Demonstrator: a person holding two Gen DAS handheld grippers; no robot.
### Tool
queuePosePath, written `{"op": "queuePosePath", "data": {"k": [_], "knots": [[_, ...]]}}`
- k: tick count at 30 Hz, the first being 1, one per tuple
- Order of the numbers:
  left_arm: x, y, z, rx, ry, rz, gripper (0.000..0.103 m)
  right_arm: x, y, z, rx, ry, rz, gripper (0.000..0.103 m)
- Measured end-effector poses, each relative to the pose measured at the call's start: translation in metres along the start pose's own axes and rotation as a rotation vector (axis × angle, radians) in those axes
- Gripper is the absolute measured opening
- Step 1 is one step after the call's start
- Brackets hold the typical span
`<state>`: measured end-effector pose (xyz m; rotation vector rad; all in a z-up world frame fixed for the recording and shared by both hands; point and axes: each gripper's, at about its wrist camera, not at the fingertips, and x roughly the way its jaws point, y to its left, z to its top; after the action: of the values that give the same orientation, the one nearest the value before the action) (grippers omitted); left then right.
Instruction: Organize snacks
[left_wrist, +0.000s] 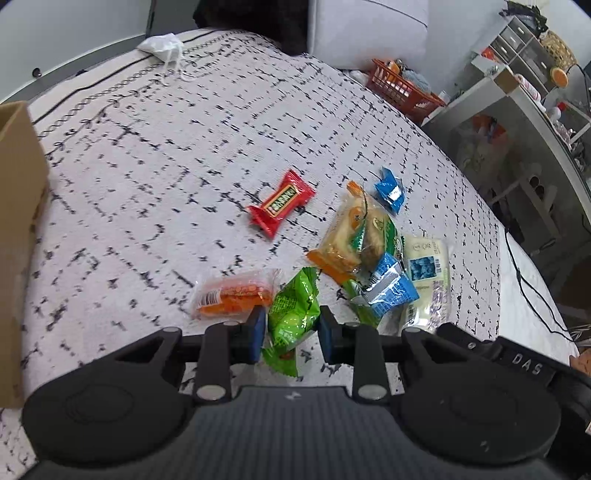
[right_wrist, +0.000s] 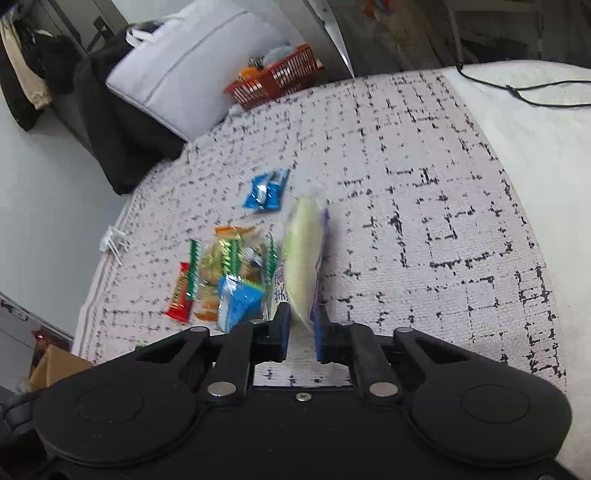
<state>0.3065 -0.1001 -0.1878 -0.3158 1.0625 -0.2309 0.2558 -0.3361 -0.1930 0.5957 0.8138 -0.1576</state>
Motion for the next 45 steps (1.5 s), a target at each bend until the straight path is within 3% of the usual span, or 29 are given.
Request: {"op": "queuePosePath", "data": {"k": [5, 19, 28, 34, 45], "knots": [[-0.023, 0.004, -0.001, -0.006, -0.032, 0.001, 0.029, -0.020, 0.011, 0.004, -0.019, -0.042, 0.069, 0.002], [-0.098, 0.020, -0.005, -0.021, -0.154, 0.018, 0.029, -0.071, 0.046, 0.001, -0.085, -0.111, 0.245, 0.001], [-0.134, 0.037, -0.009, -0.043, -0.206, 0.017, 0.023, -0.088, 0.072, -0.009, -0.107, -0.110, 0.322, 0.001], [-0.128, 0.050, -0.013, -0.066, -0.147, 0.053, 0.025, -0.096, 0.081, -0.015, -0.128, -0.114, 0.330, 0.001], [-0.096, 0.055, -0.022, -0.088, -0.074, 0.033, 0.028, -0.075, 0.073, -0.023, -0.123, -0.049, 0.299, 0.001]]}}
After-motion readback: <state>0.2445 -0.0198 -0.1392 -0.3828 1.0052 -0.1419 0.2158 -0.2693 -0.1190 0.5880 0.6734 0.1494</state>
